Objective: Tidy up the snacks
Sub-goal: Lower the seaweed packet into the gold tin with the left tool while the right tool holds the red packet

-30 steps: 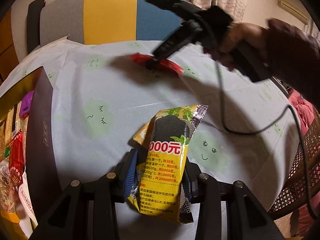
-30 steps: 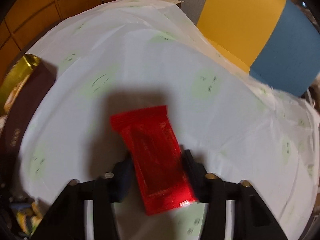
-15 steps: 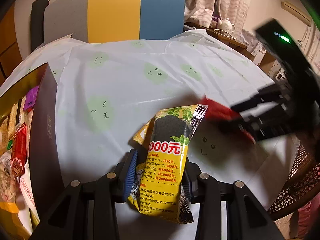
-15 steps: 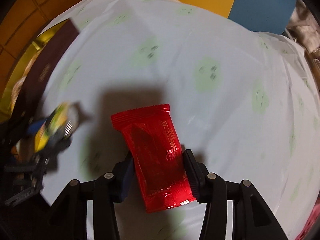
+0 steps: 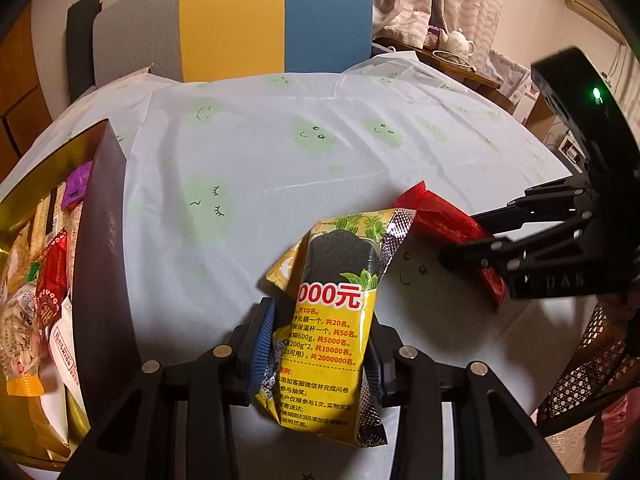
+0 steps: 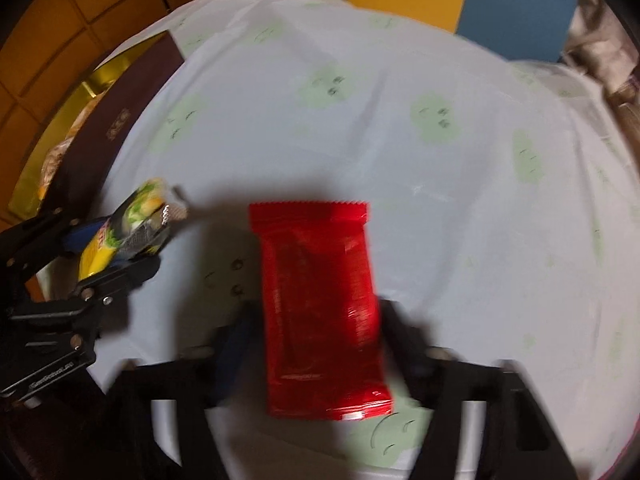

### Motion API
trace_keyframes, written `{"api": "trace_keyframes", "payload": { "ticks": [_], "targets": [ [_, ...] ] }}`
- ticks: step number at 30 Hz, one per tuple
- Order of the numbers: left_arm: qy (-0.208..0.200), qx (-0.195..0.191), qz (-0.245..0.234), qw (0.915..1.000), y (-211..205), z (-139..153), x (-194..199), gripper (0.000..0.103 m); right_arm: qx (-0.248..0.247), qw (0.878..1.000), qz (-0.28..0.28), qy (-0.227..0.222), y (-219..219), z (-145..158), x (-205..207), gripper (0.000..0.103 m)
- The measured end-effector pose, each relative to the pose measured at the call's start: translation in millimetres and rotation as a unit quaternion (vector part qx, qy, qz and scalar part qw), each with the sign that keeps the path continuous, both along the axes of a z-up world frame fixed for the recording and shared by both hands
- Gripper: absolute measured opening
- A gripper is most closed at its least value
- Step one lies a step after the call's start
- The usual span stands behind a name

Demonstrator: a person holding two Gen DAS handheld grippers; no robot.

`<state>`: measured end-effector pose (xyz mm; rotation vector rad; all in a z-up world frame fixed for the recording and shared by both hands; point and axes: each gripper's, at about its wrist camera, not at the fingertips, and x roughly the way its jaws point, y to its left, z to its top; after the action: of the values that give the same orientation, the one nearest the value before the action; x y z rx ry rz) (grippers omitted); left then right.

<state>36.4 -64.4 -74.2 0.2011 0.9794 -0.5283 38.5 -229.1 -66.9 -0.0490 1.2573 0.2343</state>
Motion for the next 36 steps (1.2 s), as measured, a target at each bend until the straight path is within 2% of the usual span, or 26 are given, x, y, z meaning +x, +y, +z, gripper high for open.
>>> {"api": "trace_keyframes", "payload": {
  "ticks": [5, 9, 14, 17, 22, 27, 36],
  "targets": [
    [-0.014, 0.017, -0.006, 0.9997, -3.6, -1.8, -3.8, 0.041, -0.022, 1.000, 0.010, -0.012, 5.9, 2.3, -9.6, 0.043],
    [-0.022, 0.022, -0.004, 0.9995, -4.7, -1.9, -5.4, 0.041, -0.003, 1.000, 0.006, -0.005, 6.6, 1.9, -8.7, 0.045],
    [-0.026, 0.024, -0.001, 0.9994, -5.8, -0.7, -7.1, 0.041, -0.040, 0.998, 0.036, -0.025, 25.7, 5.1, -17.4, 0.042],
    [-0.026, 0.019, 0.004, 0.9995, -5.3, -0.1, -7.6, 0.040, -0.050, 0.997, 0.046, -0.032, 35.5, 3.9, -23.1, 0.043],
    [-0.021, 0.012, 0.005, 0.9997, -3.9, 2.6, -8.5, 0.039, -0.027, 0.999, 0.034, -0.021, 31.2, 7.3, -26.4, 0.044],
    [-0.022, 0.006, 0.005, 0.9997, -2.6, 7.2, -13.9, 0.039, -0.050, 0.997, 0.051, -0.033, 41.8, 9.5, -31.7, 0.043],
    [-0.037, 0.002, 0.005, 0.9993, -0.9, 19.7, -22.0, 0.039, -0.061, 0.996, 0.061, -0.039, 38.0, 11.6, -29.1, 0.042]
  ]
}}
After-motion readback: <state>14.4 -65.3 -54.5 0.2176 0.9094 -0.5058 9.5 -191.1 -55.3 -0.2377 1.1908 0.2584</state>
